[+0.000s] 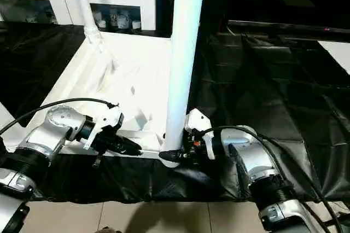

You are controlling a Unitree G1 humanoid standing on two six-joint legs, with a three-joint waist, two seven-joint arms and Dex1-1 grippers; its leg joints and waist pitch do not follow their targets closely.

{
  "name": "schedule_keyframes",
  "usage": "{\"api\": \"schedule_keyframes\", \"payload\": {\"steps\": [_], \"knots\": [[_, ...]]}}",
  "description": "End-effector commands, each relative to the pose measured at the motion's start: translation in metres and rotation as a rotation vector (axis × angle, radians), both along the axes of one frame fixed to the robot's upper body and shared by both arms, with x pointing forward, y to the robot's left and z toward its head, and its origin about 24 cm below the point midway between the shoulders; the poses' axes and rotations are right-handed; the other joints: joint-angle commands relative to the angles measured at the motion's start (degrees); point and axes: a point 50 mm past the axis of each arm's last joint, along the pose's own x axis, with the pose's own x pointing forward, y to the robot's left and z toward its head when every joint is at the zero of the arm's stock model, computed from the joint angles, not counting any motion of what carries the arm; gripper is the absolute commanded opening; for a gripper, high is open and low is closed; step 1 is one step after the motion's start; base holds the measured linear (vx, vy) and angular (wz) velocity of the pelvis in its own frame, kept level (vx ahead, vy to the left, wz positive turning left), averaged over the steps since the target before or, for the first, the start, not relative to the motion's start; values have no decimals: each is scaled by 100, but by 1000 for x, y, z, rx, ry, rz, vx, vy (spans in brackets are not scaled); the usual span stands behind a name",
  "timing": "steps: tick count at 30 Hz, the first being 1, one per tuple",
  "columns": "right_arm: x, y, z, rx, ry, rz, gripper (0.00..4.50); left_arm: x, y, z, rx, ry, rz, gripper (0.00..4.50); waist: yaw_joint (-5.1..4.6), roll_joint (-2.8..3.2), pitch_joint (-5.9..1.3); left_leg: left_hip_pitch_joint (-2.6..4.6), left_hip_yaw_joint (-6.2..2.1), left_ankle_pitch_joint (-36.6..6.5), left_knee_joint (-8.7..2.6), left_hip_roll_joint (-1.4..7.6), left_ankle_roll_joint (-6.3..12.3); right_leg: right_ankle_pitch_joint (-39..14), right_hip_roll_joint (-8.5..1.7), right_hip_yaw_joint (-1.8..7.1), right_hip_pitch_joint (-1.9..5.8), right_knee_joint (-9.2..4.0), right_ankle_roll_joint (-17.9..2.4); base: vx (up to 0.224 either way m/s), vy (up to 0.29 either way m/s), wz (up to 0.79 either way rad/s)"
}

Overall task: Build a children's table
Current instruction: Rotate leg to tighten

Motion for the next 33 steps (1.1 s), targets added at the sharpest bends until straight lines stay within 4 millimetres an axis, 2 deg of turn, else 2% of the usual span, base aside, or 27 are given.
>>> {"api": "schedule_keyframes", "payload": {"steps": [1,2,3,4,5,6,8,9,10,11,13,14,16,18,19,21,22,24,25,27,28,30,33], "knots": [[2,7,-7,14,-10,-129,259,-2,-5,-13,34,13,72,0,-12,16,-262,87,-39,-1835,-401,135,-18,-1585,-209,117,173,-406,-1179,0,0,0],[6,8,-10,25,-29,-257,259,-1,-10,-15,18,9,118,0,-44,17,-248,88,-66,-1998,-423,120,-111,-2021,-230,123,149,-451,-1041,0,0,0],[8,8,-12,28,-36,-311,259,-1,-13,-16,10,7,140,0,-44,17,-248,88,-66,-1998,-423,120,-111,-2021,-230,123,149,-451,-1041,0,0,0],[10,10,-14,28,-41,-375,259,-1,-17,-18,0,3,168,0,-81,5,-244,73,-96,-2086,-448,119,-207,-2319,-239,114,154,-463,-922,0,0,0],[13,12,-18,24,-36,-478,259,0,-26,-19,-16,-9,213,0,-150,5,-221,97,-121,-2346,-457,113,-276,-2781,-239,105,112,-521,-774,0,0,0],[15,13,-20,29,-32,-525,259,-1,-30,-20,-24,-9,225,0,-171,-6,-223,101,-129,-2406,-452,99,-270,-2937,-232,95,110,-543,-714,0,0,0],[18,17,-23,37,-19,-636,258,-2,-40,-22,-42,-7,256,0,-233,24,-229,90,-153,-2480,-460,96,-258,-3122,-242,96,96,-568,-620,0,0,0],[21,22,-26,35,-8,-718,258,-2,-52,-23,-58,-9,287,0,-279,14,-223,74,-154,-2503,-469,94,-272,-3096,-228,92,85,-579,-607,0,0,0],[21,23,-28,33,-3,-748,258,-2,-56,-23,-64,-9,299,0,-284,11,-230,90,-157,-2524,-462,88,-272,-3120,-225,88,74,-590,-588,0,0,0],[24,31,-30,31,0,-814,258,-1,-68,-23,-79,-31,338,0,-324,9,-224,107,-150,-2608,-451,81,-231,-3127,-209,91,48,-617,-581,0,0,0],[25,36,-30,26,2,-838,257,-1,-75,-23,-88,-34,351,0,-340,13,-219,117,-145,-2647,-443,72,-219,-3188,-201,93,26,-632,-558,0,0,0],[27,46,-28,30,-3,-865,257,-1,-83,-22,-83,-52,351,0,-334,-2,-223,114,-149,-2628,-442,67,-191,-3254,-206,90,31,-641,-500,0,0,0],[30,52,-23,47,-23,-875,257,-1,-87,-24,-52,-73,338,0,-337,6,-229,110,-150,-2619,-447,62,-169,-3242,-198,91,27,-656,-416,0,0,0],[31,53,-19,75,-43,-867,257,0,-86,-25,-36,-84,347,0,-331,18,-241,93,-145,-2562,-459,70,-139,-2987,-191,98,47,-636,-442,0,0,0],[32,49,-15,106,-68,-851,311,0,-83,-25,-31,-84,352,0,-333,41,-242,90,-140,-2558,-468,78,-141,-2789,-181,101,48,-624,-501,0,0,0],[32,45,-12,116,-88,-813,327,1,-77,-24,-27,-86,355,0,-332,35,-249,88,-134,-2548,-466,81,-129,-2615,-172,100,60,-602,-568,0,0,0],[32,43,-12,115,-95,-802,334,2,-76,-24,-25,-87,351,0,-317,44,-277,75,-115,-2355,-454,93,-86,-2177,-172,114,84,-564,-700,0,0,0],[32,38,-11,112,-97,-774,359,2,-71,-22,-24,-86,343,0,-305,39,-274,53,-88,-2130,-445,91,-12,-1776,-154,117,100,-530,-842,0,0,0],[32,37,-11,112,-101,-754,359,2,-68,-22,-26,-89,336,0,-304,19,-281,50,-83,-2095,-437,93,11,-1732,-153,115,113,-521,-869,0,0,0],[30,30,-9,101,-106,-675,373,2,-61,-18,-44,-76,287,0,-292,34,-291,37,-79,-1934,-430,88,54,-1565,-169,119,141,-498,-938,0,0,0],[30,30,-9,101,-106,-675,373,2,-61,-18,-44,-76,287,0,-290,29,-311,19,-73,-1741,-411,86,109,-1278,-167,117,177,-460,-1000,0,0,0],[26,19,-6,87,-117,-529,373,-1,-51,-12,-70,-55,203,0,-274,26,-335,9,-55,-1339,-370,84,227,-655,-162,107,223,-388,-1188,0,0,0],[22,11,-3,81,-102,-390,373,-2,-45,-7,-99,-9,155,0,-261,32,-349,23,-27,-1029,-323,85,440,-58,-154,108,240,-322,-1415,0,0,0]]}}
